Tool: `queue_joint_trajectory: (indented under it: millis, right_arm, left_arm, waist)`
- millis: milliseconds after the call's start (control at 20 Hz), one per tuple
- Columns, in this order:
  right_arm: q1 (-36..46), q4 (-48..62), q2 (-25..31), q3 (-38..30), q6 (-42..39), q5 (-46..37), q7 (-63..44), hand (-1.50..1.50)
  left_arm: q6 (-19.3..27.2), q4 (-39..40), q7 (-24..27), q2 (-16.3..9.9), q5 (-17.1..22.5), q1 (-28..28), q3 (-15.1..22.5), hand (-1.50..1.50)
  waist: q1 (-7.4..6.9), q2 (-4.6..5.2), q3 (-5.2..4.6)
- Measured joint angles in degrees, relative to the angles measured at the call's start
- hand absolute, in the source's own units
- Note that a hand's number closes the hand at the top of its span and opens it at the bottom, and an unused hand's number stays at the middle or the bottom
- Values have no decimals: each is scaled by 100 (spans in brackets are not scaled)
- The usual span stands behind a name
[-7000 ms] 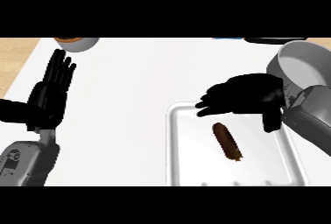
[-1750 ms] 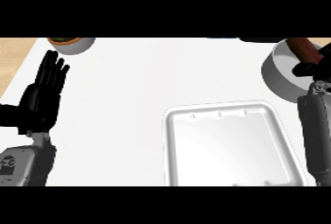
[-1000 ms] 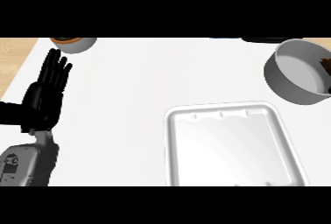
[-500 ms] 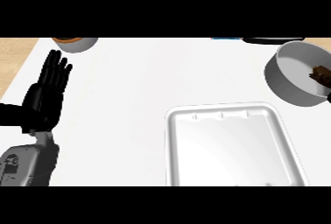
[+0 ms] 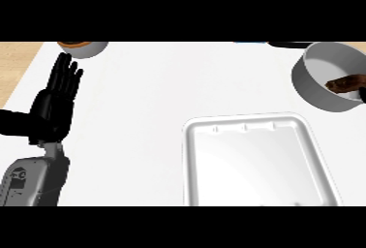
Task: Pick the sweet potato from the tray and place it in the pot
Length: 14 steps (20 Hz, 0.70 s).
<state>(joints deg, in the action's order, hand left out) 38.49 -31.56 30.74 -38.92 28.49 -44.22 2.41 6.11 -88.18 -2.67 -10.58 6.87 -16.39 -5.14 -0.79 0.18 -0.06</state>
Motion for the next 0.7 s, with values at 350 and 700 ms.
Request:
queue_joint_trajectory:
  millis: [350, 700]
  right_arm:
    - [18, -322, -13, -700, 2, 1136, 457, -150]
    - [-681, -907, 9, -1282, -274, 2257, 1290, -150]
  left_arm:
    - [46, -46, -92, 5, -36, -7, -14, 0]
    - [4, -90, -63, -28, -39, 95, -77, 0]
  waist:
    - [68, -16, 10]
    - [104, -23, 10]
